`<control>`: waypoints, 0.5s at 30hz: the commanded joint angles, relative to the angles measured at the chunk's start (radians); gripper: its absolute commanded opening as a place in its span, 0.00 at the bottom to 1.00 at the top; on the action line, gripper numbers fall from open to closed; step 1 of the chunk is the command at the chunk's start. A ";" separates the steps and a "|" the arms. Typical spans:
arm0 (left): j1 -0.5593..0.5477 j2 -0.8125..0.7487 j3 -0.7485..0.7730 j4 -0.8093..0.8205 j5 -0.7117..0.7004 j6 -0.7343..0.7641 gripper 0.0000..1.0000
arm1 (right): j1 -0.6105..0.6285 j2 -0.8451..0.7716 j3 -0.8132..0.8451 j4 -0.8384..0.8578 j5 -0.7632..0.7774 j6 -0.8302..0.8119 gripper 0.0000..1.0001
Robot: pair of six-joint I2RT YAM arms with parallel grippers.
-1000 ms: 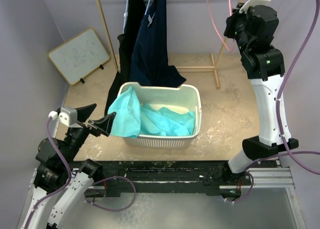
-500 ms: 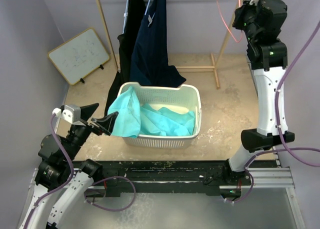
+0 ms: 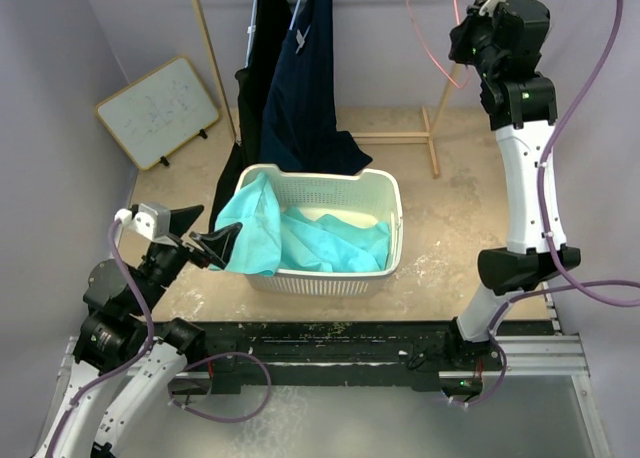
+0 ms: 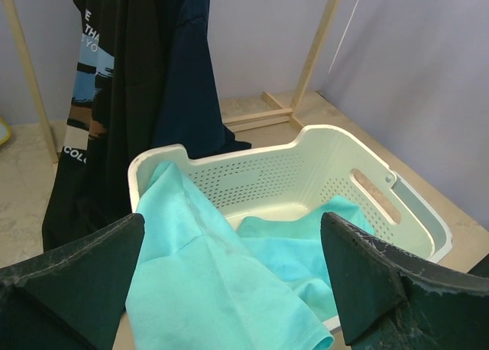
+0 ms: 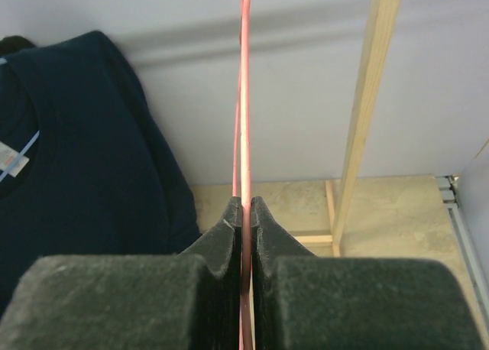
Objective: Remove the t-shirt from the hanger
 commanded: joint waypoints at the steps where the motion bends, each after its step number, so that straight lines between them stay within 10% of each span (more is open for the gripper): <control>1: 0.008 0.029 0.027 0.027 0.025 -0.010 0.99 | -0.002 -0.059 -0.054 0.066 -0.060 0.028 0.00; 6: 0.010 0.057 0.030 0.024 0.036 -0.007 0.99 | -0.002 -0.173 -0.204 0.109 -0.085 0.030 0.44; 8: 0.012 0.074 0.034 0.024 0.047 -0.003 0.99 | -0.001 -0.245 -0.274 0.117 -0.075 0.030 0.96; 15: 0.012 0.200 0.073 0.004 0.047 0.004 0.99 | -0.002 -0.579 -0.626 0.141 -0.030 0.068 1.00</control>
